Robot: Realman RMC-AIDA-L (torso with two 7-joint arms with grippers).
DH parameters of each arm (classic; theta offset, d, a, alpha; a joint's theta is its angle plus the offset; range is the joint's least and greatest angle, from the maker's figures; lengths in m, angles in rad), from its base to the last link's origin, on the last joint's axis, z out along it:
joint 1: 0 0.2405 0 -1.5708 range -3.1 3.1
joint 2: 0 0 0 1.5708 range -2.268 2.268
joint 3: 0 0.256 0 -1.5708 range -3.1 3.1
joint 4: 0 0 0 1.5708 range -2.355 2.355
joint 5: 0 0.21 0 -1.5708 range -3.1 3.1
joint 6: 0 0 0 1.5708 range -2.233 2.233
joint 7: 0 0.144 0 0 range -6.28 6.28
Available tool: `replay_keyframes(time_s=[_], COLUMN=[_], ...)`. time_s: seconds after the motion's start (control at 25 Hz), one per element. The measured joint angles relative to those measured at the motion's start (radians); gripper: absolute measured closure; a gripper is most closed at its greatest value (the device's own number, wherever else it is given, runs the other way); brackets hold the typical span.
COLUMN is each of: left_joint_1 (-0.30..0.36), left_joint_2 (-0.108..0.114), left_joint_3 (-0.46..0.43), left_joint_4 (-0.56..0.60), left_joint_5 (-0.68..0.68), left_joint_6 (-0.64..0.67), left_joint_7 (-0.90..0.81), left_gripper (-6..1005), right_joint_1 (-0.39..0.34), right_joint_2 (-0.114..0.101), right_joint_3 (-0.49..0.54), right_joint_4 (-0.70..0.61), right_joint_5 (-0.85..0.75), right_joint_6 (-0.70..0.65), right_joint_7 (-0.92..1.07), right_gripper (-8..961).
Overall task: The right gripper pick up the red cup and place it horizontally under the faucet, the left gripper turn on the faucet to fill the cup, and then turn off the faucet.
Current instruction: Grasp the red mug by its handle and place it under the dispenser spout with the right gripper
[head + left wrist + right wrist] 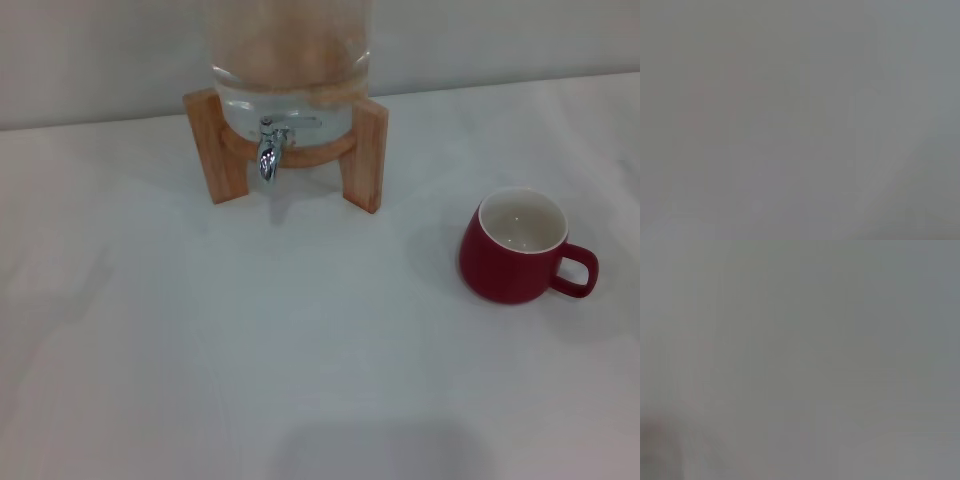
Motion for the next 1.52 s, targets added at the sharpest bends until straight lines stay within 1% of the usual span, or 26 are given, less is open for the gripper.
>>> replay_keyframes(time_s=[0.12, 0.32, 0.56, 0.68, 0.84, 0.92, 1.2, 1.36, 1.52], left_joint_1=[0.000, -0.004, -0.013, -0.015, -0.023, -0.024, -0.026, -0.028, -0.028], left_joint_2=[0.000, 0.001, 0.003, 0.003, 0.003, 0.003, 0.003, 0.003, 0.003], left_joint_3=[0.000, 0.000, 0.002, 0.002, 0.002, 0.002, 0.002, 0.002, 0.002], left_joint_4=[0.000, 0.000, 0.000, 0.000, 0.000, 0.000, 0.000, 0.000, 0.000], left_joint_5=[0.000, 0.000, 0.000, 0.005, 0.022, 0.025, 0.028, 0.037, 0.039], left_joint_6=[0.000, 0.000, 0.000, 0.000, 0.000, 0.000, 0.000, 0.000, 0.000], left_joint_7=[0.000, -0.001, -0.002, -0.006, -0.015, -0.015, -0.023, -0.027, -0.029], left_gripper=[154, 154, 154, 154, 154, 154, 153, 153, 153], right_joint_1=[-0.012, -0.034, -0.051, -0.064, -0.087, -0.099, -0.105, -0.100, -0.100], right_joint_2=[-0.002, 0.007, 0.008, 0.005, -0.009, -0.009, 0.011, 0.012, 0.012], right_joint_3=[0.000, 0.000, 0.000, 0.001, 0.006, 0.003, 0.000, -0.007, -0.038], right_joint_4=[-0.045, -0.154, -0.198, -0.205, -0.209, -0.218, -0.248, -0.252, -0.249], right_joint_5=[-0.083, -0.269, -0.406, -0.436, -0.441, -0.447, -0.557, -0.596, -0.607], right_joint_6=[0.004, 0.006, 0.040, 0.069, 0.147, 0.175, 0.191, 0.192, 0.189], right_joint_7=[0.030, 0.121, 0.180, 0.195, 0.206, 0.207, 0.208, 0.209, 0.206], right_gripper=[294, 294, 294, 294, 294, 294, 295, 295, 295])
